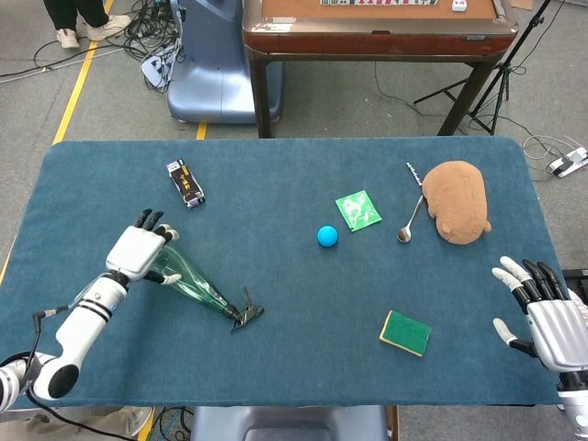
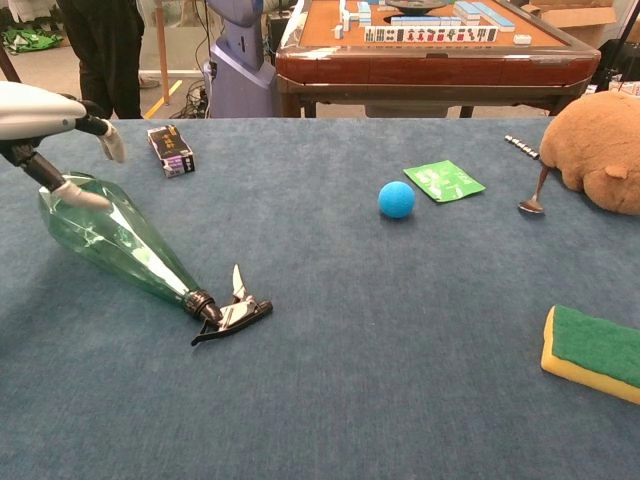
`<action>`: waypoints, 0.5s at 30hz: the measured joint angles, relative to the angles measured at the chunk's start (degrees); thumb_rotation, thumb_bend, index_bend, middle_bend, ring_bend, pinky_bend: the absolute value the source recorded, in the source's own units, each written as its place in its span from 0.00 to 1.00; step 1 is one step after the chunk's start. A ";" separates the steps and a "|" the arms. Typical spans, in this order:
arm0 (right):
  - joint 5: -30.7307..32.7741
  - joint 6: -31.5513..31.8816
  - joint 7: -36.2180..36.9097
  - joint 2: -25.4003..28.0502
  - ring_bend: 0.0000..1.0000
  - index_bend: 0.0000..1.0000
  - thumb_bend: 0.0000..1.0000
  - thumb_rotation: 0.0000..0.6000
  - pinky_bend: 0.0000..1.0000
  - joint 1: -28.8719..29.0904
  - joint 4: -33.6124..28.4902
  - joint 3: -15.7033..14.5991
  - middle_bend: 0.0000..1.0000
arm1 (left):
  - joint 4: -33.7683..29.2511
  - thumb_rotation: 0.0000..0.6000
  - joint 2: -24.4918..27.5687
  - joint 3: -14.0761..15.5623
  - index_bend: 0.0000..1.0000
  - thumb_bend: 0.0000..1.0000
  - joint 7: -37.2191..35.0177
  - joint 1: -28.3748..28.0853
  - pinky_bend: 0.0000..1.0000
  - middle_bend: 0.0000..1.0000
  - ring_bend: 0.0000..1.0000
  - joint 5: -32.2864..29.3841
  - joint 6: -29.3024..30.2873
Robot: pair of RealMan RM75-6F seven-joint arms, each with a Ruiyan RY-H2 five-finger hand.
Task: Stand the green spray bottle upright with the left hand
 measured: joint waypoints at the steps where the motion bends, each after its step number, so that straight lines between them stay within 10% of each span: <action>1: 0.06 -0.02 0.03 0.02 0.00 0.19 0.30 1.00 0.00 -0.02 0.03 -0.03 0.12 | -0.38 0.97 0.18 0.47 0.23 0.04 -0.52 0.56 0.00 0.22 0.01 2.45 0.59; 15: 0.45 -0.17 0.21 0.13 0.00 0.19 0.30 1.00 0.00 -0.21 0.25 -0.23 0.12 | -1.32 1.00 -3.32 3.90 0.22 0.04 2.88 3.40 0.00 0.19 0.00 15.13 1.05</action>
